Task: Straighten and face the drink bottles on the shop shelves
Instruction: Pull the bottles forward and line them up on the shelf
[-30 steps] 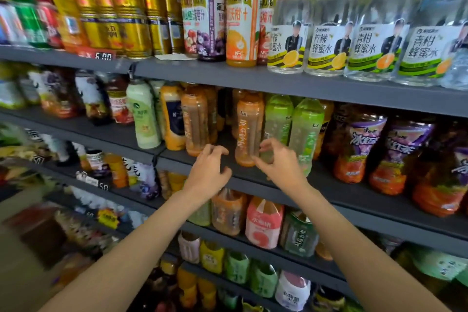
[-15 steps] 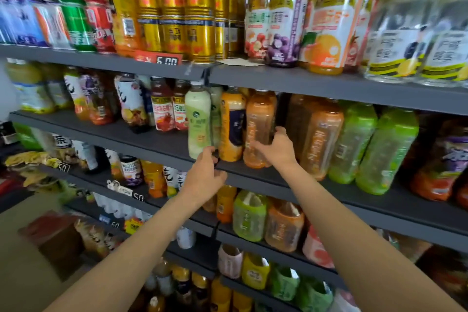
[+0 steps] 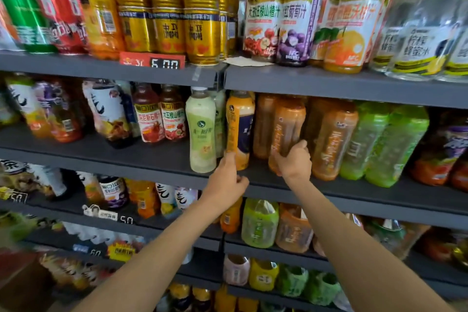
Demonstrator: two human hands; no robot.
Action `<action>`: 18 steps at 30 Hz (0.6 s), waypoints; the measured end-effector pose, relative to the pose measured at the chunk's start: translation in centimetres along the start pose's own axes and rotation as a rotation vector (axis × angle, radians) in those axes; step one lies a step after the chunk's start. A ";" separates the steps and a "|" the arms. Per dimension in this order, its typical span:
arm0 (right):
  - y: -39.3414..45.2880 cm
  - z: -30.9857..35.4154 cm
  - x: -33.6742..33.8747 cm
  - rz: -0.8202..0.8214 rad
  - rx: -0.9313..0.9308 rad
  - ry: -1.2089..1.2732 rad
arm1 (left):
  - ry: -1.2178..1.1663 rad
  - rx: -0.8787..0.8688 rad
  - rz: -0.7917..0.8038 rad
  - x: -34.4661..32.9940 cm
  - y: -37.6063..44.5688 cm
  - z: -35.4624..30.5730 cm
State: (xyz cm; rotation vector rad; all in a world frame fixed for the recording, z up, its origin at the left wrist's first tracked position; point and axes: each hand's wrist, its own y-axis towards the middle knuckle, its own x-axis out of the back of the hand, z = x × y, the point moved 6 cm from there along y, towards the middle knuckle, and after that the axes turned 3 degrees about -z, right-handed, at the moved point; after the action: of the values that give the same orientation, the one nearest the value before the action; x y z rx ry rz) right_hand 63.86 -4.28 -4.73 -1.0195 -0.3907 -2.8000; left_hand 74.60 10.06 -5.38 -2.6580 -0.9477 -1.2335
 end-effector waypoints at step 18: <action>1.8 4.8 -1.2 -0.190 0.329 -0.006 | -0.043 0.007 -0.381 0.7 4.8 0.4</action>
State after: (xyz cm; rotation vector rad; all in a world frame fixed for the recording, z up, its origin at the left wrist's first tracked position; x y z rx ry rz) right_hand 68.08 -4.58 -1.62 -0.9592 -0.9580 -2.7588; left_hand 77.91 6.61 -4.28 -2.5857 -1.5162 -1.2303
